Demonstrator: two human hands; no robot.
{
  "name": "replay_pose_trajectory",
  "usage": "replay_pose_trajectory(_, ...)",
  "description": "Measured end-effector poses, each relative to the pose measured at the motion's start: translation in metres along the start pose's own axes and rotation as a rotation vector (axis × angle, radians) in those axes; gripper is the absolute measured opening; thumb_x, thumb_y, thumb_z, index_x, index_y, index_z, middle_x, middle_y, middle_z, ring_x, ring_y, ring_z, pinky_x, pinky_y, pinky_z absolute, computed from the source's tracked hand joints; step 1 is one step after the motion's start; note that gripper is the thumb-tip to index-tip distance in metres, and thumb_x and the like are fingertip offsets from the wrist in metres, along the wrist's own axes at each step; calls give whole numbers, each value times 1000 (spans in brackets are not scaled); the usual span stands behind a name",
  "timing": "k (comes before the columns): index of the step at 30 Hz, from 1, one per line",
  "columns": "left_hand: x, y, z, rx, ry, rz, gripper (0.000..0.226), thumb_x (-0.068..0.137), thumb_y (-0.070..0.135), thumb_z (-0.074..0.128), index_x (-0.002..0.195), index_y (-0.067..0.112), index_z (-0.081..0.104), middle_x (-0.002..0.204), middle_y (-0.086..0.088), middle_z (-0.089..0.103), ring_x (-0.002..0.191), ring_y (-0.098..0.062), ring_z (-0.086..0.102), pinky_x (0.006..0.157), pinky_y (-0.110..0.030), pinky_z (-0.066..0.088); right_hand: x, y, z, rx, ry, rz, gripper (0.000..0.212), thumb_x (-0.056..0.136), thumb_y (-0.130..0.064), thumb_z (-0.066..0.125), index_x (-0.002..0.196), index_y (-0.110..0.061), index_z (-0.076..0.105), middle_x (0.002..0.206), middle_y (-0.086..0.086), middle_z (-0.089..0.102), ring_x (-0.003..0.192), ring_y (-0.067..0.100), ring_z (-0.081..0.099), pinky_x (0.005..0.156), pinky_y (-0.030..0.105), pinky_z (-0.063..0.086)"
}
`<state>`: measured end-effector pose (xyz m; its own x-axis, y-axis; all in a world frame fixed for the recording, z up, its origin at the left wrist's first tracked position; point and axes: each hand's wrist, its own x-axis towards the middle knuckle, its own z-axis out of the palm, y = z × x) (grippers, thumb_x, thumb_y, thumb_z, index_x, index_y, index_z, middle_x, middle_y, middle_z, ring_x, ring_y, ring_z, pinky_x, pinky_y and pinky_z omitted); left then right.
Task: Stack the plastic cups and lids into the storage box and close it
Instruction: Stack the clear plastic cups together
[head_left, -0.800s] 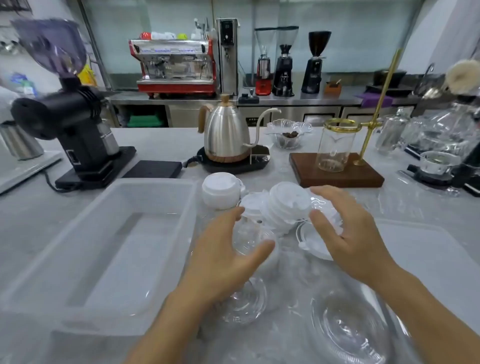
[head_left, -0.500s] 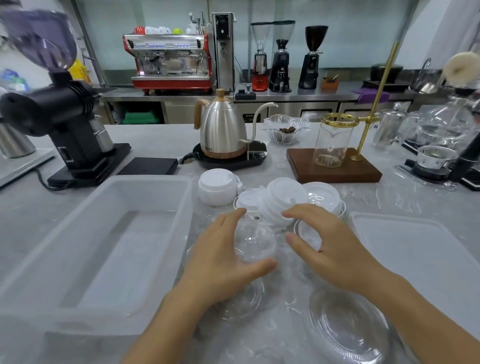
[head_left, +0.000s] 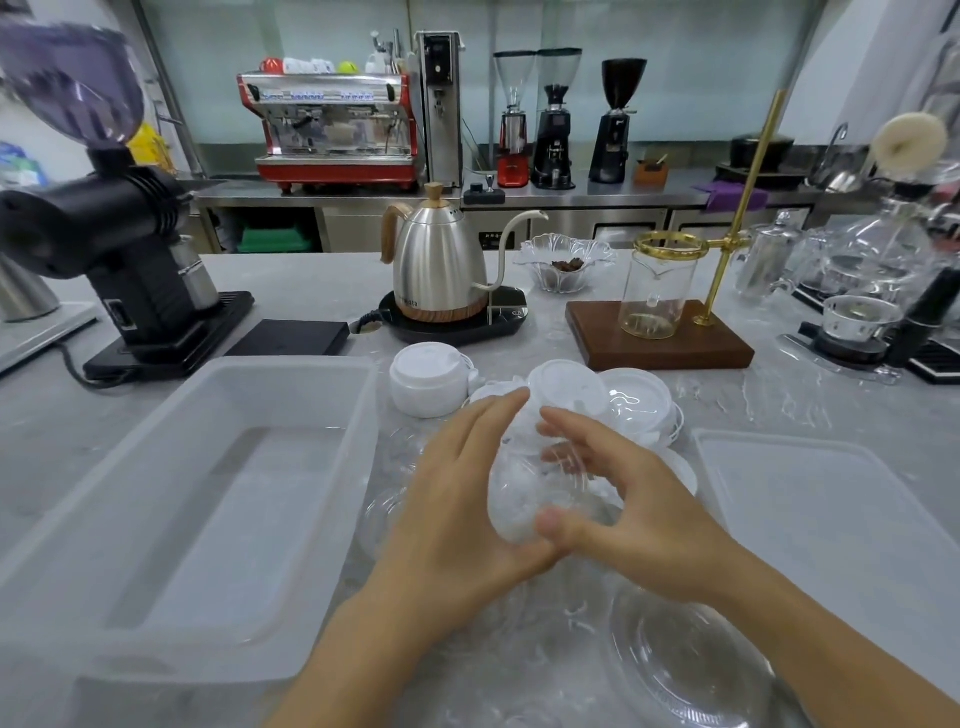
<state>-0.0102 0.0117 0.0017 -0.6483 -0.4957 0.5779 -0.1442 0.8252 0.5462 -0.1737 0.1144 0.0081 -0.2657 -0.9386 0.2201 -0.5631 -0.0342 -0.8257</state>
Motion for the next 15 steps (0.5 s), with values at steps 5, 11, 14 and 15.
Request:
replay_pose_trajectory(5, 1, 9, -1, -214, 82, -35, 97, 64, 38, 92, 145, 28, 41, 142, 18, 54, 135, -6, 51, 107, -15, 39, -1, -4, 1, 200, -61, -8, 82, 71, -58, 75, 143, -32, 46, 136, -23, 59, 125, 0, 57, 105, 25, 46)
replay_pose_trajectory(11, 4, 9, -8, -613, 237, -246, 83, 57, 29, 89, 127, 26, 45, 134, 7, 61, 130, -15, 58, 106, -34, 49, 4, -8, -1, 281, 50, -39, 41, 94, -35, 46, 130, -20, 59, 122, -17, 68, 115, 2, 64, 92, 13, 49)
replay_pose_trajectory(14, 8, 2, -16, -831, 289, -381, 83, 52, 28, 89, 125, 20, 50, 126, 5, 69, 119, -14, 67, 91, -30, 57, 8, -4, -4, 272, 120, -15, 31, 97, -34, 52, 123, -21, 63, 114, -4, 72, 108, 14, 68, 93, 22, 53)
replay_pose_trajectory(15, 10, -1, -18, -895, 310, -411, 84, 51, 28, 88, 126, 16, 52, 124, -1, 70, 112, -15, 70, 84, -25, 58, 10, -3, -4, 242, 123, -6, 27, 97, -30, 58, 122, -24, 64, 112, -4, 72, 107, 14, 68, 95, 25, 54)
